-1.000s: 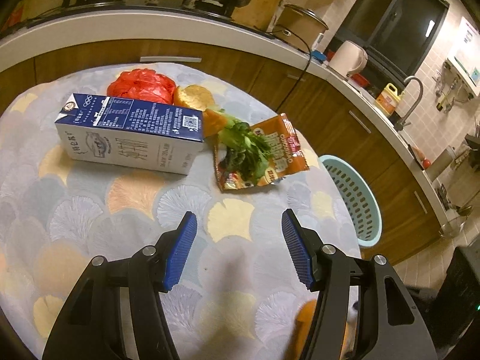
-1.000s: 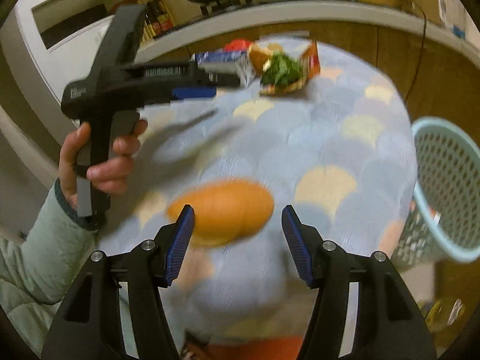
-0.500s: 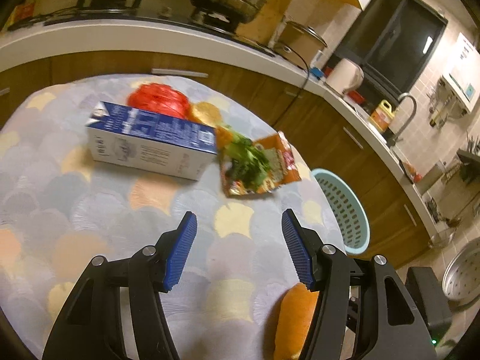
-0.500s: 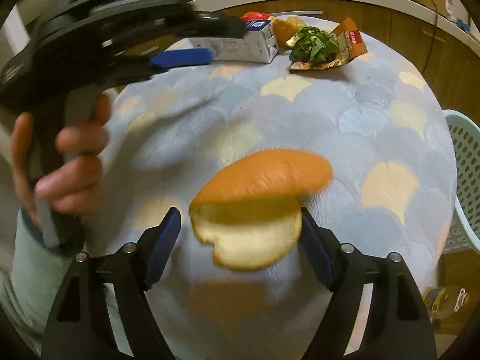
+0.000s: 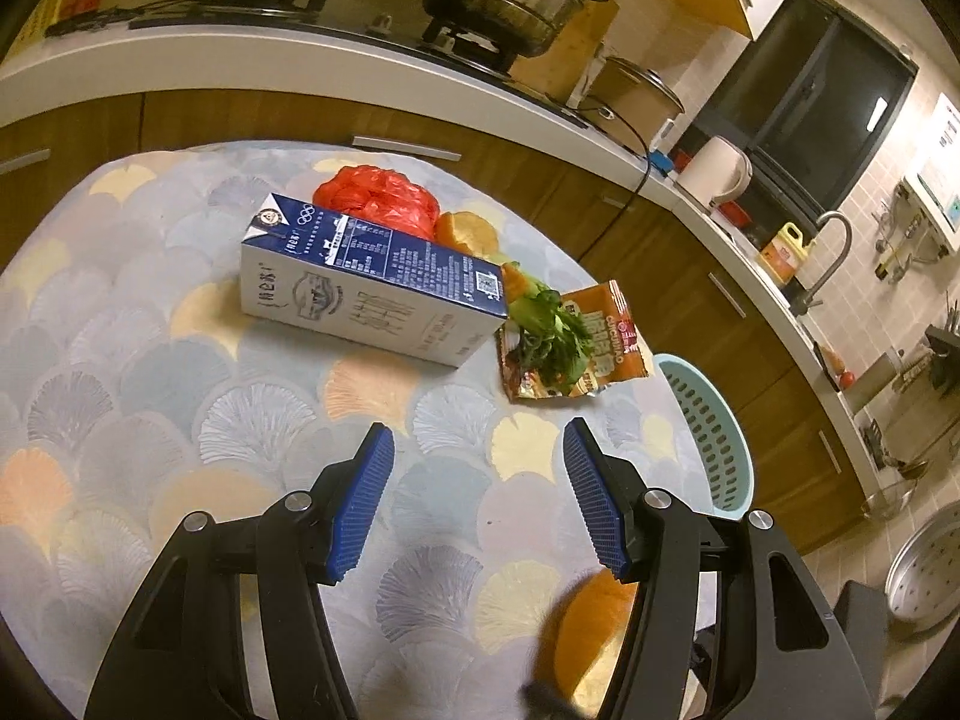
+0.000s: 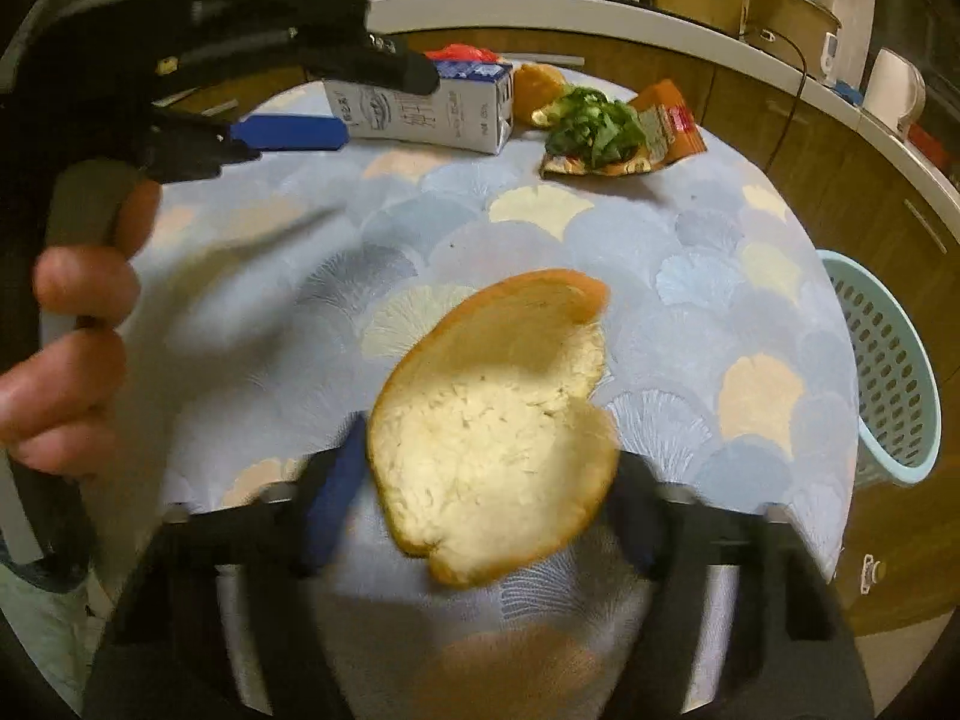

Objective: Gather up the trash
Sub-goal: 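Grasp the orange peel and bread crust with the right gripper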

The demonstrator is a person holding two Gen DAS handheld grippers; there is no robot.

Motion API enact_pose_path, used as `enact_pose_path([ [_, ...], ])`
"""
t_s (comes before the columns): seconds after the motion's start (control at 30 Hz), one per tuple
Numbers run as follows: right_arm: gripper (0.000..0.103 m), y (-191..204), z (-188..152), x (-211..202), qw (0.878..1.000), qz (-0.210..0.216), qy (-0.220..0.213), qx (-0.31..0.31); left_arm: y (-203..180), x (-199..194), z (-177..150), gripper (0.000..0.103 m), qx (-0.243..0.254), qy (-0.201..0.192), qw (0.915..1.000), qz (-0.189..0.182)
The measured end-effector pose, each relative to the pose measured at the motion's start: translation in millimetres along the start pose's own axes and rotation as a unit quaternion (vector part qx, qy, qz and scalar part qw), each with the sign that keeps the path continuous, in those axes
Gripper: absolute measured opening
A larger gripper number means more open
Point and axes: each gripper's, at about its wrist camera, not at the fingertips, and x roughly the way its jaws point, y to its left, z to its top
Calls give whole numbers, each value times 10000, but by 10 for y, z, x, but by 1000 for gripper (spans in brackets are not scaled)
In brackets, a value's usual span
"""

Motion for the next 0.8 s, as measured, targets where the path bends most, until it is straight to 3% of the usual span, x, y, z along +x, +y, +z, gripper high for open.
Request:
enact_pose_path([
  [0.13,32,-146,27,-91,9996,231,-102,106,-62,21,-1,57,89,4,10000,-39],
  [0.27,30,-460,139,-225,9977,338,-333,486,-163,107,30,57,241,69,9997,-79],
  [0.53,29,-1080,273,-358,9929,21,-630,1010,-527,535,213,54,632,350,9972,-186],
  [0.7,29,-1297,341,-382,9913,-89,-770,1063,-662,904,396,52,517,431,9974,240],
  [0.8,29,-1362,375,-344,9910,-154,-790,1066,-725,1118,457,52,502,476,9949,733],
])
